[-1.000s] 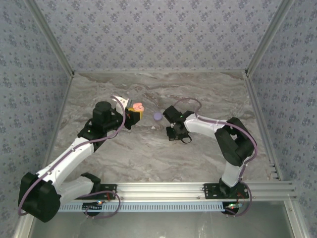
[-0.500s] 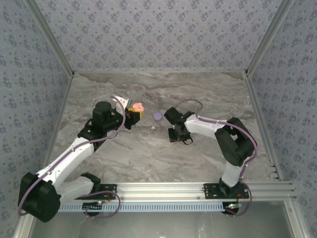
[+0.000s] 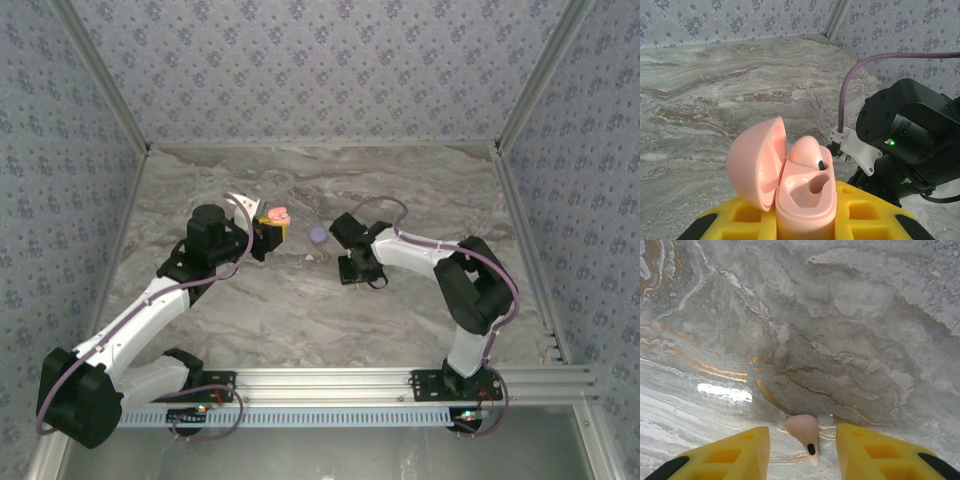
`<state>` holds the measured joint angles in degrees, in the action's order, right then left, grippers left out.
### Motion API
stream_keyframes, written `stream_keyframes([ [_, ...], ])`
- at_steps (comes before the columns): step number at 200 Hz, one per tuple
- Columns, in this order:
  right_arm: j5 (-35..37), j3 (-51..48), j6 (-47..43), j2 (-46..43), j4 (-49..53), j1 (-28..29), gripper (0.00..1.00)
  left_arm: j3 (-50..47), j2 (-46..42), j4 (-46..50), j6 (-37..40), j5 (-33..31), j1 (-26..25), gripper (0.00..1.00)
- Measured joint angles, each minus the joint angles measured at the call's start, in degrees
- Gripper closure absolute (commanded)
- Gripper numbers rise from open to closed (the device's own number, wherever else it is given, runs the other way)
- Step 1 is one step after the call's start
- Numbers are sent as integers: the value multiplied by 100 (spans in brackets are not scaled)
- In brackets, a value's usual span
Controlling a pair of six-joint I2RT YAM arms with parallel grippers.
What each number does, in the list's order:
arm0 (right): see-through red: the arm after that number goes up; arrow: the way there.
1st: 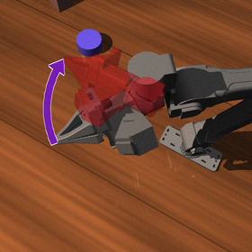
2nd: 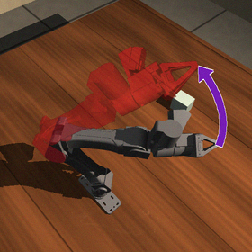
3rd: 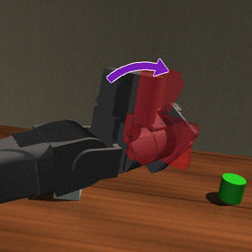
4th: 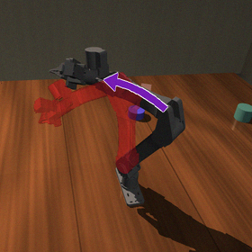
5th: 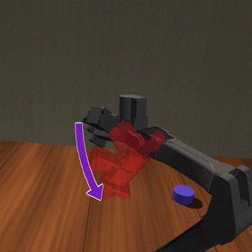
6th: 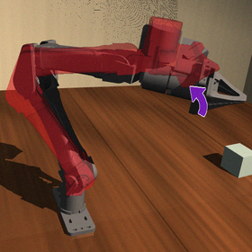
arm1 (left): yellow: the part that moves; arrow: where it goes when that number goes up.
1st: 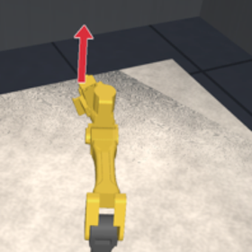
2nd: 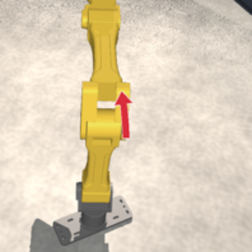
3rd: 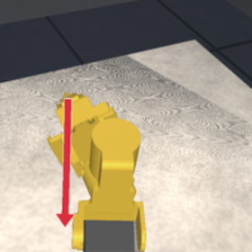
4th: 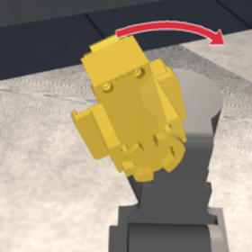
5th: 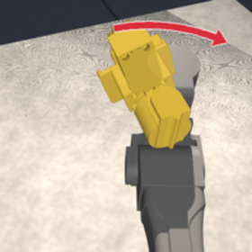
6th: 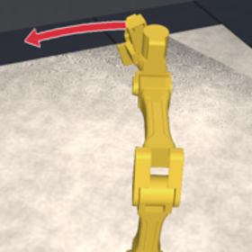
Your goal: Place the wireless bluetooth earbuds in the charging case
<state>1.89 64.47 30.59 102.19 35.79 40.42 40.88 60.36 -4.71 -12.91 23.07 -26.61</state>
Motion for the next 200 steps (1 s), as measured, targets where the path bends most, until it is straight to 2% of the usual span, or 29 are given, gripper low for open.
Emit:
stream_keyframes([
  [84, 138, 225, 140, 236, 212, 0, 65, 0, 0, 0, 0, 2, 0, 100],
  [200, 166, 459, 157, 496, 317, 33, 66, 0, 0, -2, 0, 2, 0, 100],
])
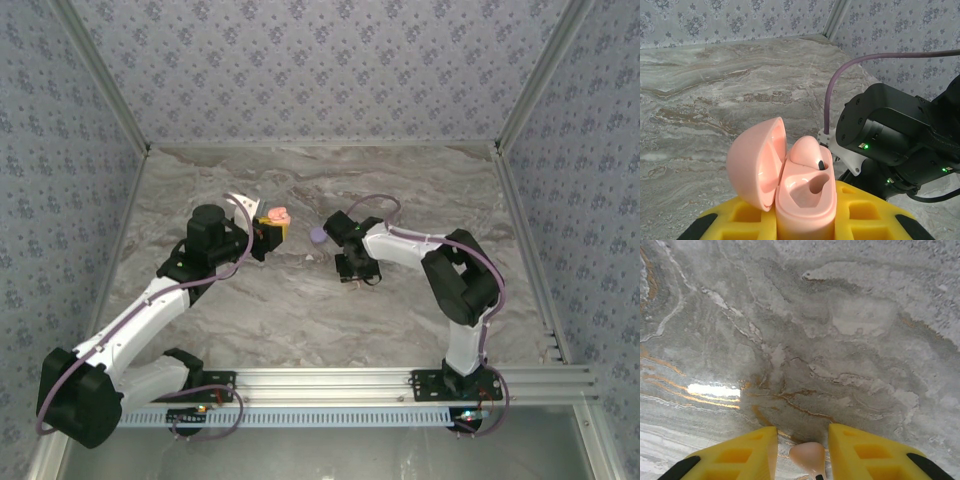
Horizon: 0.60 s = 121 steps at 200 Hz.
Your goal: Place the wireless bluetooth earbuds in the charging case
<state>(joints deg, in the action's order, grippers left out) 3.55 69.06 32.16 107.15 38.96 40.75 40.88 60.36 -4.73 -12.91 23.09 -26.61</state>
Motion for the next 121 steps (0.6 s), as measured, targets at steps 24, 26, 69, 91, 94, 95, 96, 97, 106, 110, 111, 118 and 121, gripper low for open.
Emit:
stream_keyframes([
  [24, 20, 24, 0, 15, 31, 11, 66, 0, 0, 0, 0, 0, 0, 100],
  [26, 22, 24, 0, 15, 33, 13, 66, 0, 0, 0, 0, 0, 0, 100],
  [69, 35, 44, 0, 22, 149, 42, 67, 0, 0, -17, 0, 0, 0, 100],
  [91, 37, 44, -2, 22, 197, 52, 68, 0, 0, -17, 0, 0, 0, 100],
  [94, 37, 44, 0, 22, 201, 52, 68, 0, 0, -20, 0, 0, 0, 100],
  [95, 37, 44, 0, 22, 201, 52, 68, 0, 0, -20, 0, 0, 0, 100],
  [96, 37, 44, -2, 22, 203, 52, 68, 0, 0, -20, 0, 0, 0, 100],
  [97, 37, 44, -2, 22, 203, 52, 68, 0, 0, -20, 0, 0, 0, 100],
  [106, 39, 44, -2, 22, 208, 52, 68, 0, 0, -20, 0, 0, 0, 100],
  [110, 39, 44, -2, 22, 210, 52, 68, 0, 0, -17, 0, 0, 0, 100],
  [111, 39, 44, 0, 22, 210, 52, 68, 0, 0, -20, 0, 0, 0, 100],
  [118, 39, 44, 0, 22, 210, 52, 68, 0, 0, -20, 0, 0, 0, 100],
  [121, 39, 44, 0, 22, 210, 52, 68, 0, 0, -20, 0, 0, 0, 100],
])
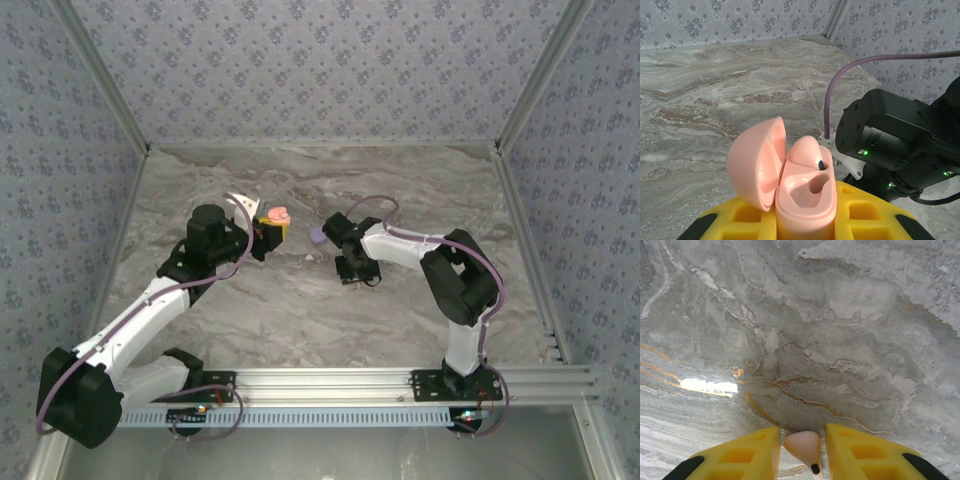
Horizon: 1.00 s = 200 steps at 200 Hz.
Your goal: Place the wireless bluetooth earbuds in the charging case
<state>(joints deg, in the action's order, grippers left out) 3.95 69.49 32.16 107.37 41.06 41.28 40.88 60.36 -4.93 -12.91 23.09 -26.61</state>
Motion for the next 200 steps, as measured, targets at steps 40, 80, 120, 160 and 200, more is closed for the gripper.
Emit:
stream_keyframes([
  [40, 0, 0, 0, 7, -4, -2, 70, 0, 0, 0, 0, 0, 0, 100],
  [80, 68, 0, 0, 15, 22, -7, 75, 0, 0, 0, 0, 0, 0, 100],
  [120, 85, 0, 0, 15, 24, -7, 76, 0, 7, 0, 0, 0, -2, 100],
  [160, 101, -22, -26, -17, -15, -13, 76, 0, 87, -68, -20, 2, -15, 100],
  [200, -24, -393, -70, -365, -435, -181, 77, -33, 411, -275, -74, -17, -234, 100],
])
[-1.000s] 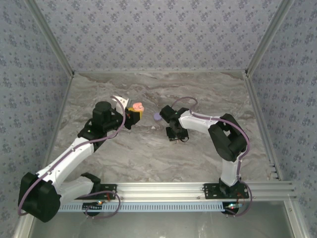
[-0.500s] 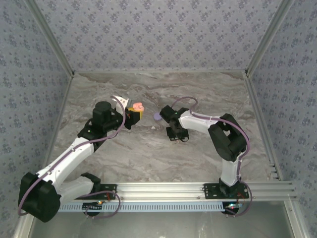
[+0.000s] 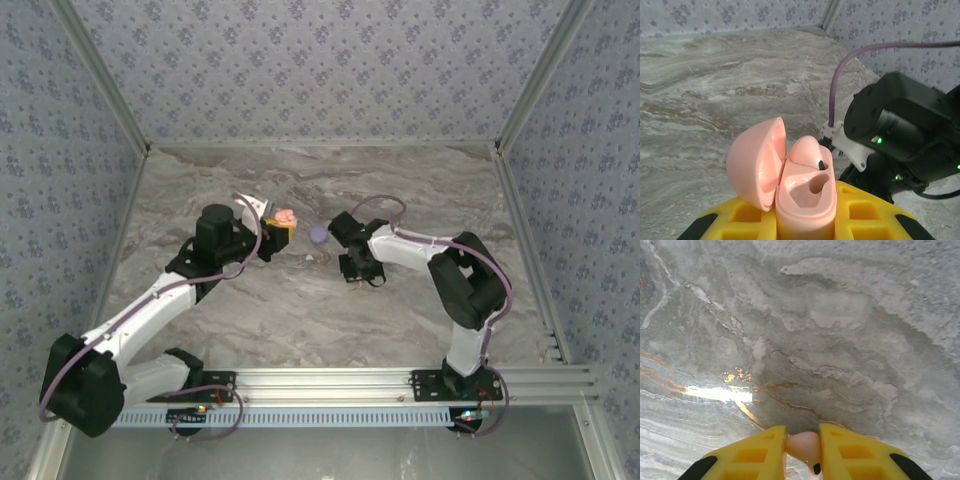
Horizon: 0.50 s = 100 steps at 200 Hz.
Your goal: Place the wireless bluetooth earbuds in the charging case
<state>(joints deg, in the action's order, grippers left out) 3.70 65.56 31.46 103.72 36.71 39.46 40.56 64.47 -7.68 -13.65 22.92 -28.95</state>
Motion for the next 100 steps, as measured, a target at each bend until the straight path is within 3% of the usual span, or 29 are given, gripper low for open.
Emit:
stream_keyframes([
  [100, -901, -852, -37, -1475, -1281, -675, 77, -457, 732, -1023, -345, -247, -424, 100],
])
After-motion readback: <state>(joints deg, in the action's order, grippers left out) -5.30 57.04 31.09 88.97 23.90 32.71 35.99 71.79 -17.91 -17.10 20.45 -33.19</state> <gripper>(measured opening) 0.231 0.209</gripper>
